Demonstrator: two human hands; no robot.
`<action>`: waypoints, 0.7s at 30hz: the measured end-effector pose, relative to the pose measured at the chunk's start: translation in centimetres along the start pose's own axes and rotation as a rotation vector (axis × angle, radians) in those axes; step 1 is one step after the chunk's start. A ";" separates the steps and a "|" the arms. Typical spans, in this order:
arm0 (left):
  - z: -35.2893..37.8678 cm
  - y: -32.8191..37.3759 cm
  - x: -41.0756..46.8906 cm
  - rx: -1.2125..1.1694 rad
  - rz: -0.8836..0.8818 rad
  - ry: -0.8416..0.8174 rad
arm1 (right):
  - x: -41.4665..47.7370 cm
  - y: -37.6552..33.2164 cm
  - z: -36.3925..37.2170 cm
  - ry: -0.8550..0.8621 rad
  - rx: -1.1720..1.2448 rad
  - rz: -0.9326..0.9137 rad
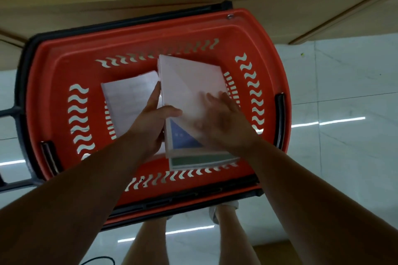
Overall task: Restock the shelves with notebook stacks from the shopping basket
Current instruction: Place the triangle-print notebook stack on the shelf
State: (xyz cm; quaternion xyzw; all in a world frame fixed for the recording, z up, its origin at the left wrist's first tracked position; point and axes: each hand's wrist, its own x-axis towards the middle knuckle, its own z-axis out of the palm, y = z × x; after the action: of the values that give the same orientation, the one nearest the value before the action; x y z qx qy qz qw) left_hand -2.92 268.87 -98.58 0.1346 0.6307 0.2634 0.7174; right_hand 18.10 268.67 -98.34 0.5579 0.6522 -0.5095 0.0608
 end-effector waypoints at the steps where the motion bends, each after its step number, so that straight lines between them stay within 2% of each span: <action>1: -0.5 -0.3 0.2 0.002 0.016 -0.010 | 1.3 0.1 0.5 0.042 0.116 0.100; 3: -1.6 -0.8 0.3 -0.021 0.025 -0.027 | 2.8 0.6 0.8 0.103 0.325 0.316; 5: -2.9 -1.3 0.2 -0.035 0.036 -0.061 | 3.7 0.7 1.6 0.030 0.566 0.500; 12: -5.9 -1.6 0.1 -0.037 0.053 -0.136 | 5.5 -0.6 4.1 0.130 0.708 0.422; 18: -6.1 -1.4 -0.4 -0.077 0.065 -0.158 | 5.3 -1.2 3.2 0.002 0.879 0.486; 21: -6.1 -1.3 -1.2 -0.089 0.093 -0.174 | 5.4 -1.0 3.0 0.009 0.990 0.494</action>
State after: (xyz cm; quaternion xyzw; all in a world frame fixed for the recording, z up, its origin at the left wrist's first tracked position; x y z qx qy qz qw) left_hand -8.71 266.29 -99.34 0.1540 0.5466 0.3115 0.7619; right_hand 13.77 270.22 -102.68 0.6585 0.1849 -0.7235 -0.0939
